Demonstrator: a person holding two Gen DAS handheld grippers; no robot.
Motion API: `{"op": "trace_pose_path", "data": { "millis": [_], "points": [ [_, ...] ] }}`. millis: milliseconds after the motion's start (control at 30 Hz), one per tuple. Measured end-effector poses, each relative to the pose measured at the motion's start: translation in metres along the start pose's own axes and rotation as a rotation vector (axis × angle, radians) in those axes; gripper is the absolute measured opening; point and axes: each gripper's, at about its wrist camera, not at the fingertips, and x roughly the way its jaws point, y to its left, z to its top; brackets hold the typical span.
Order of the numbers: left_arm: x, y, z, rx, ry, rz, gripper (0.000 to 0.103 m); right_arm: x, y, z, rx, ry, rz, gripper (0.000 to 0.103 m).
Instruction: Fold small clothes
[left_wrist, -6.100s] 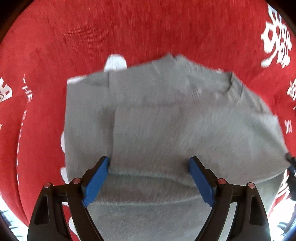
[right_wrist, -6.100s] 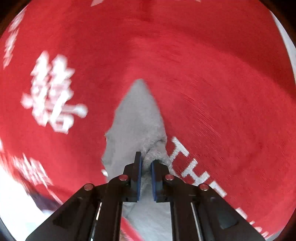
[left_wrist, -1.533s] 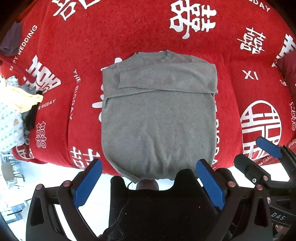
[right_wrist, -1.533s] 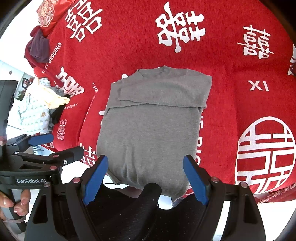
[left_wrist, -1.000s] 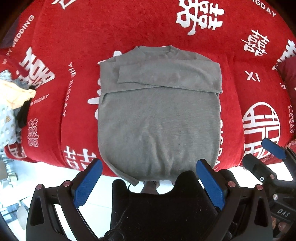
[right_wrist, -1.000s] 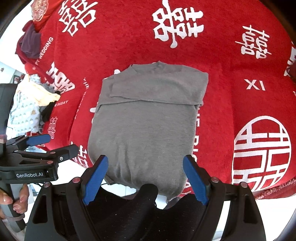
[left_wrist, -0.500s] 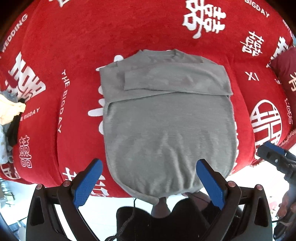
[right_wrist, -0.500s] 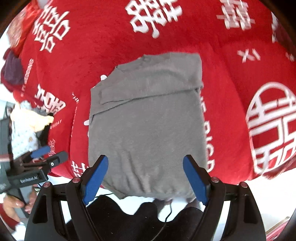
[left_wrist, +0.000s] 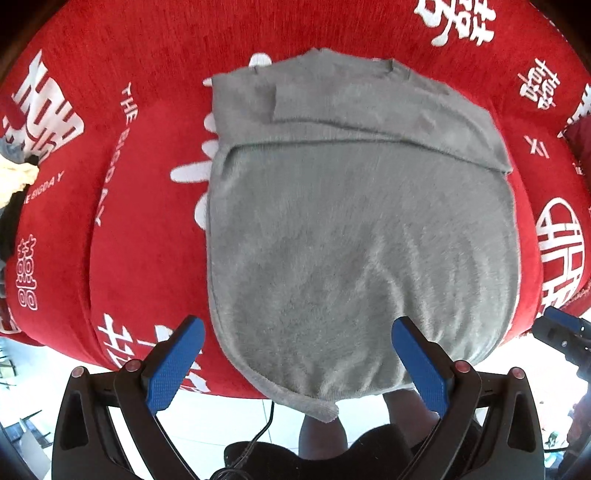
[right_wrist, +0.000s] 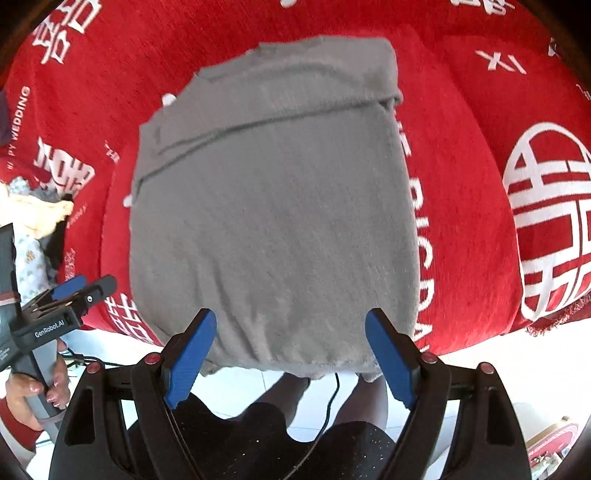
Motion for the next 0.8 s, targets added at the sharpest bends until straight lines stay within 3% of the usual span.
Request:
{"op": "trace_pose_path", "data": {
  "millis": [400,600,800],
  "points": [
    [0.038,0.010,-0.016,-0.024,0.005,-0.022,0.102,0.036,-0.014,-0.009,-0.004,0.042,-0.021,0.085],
    [0.042,0.017,-0.021,-0.008,-0.014,-0.043,0.102,0.039,-0.010,-0.013,-0.018,0.023,-0.038,0.085],
    [0.036,0.051,-0.037,-0.068,-0.049,-0.117,0.102,0.045,-0.019,-0.022,-0.021,0.026,-0.029,0.085]
  ]
}}
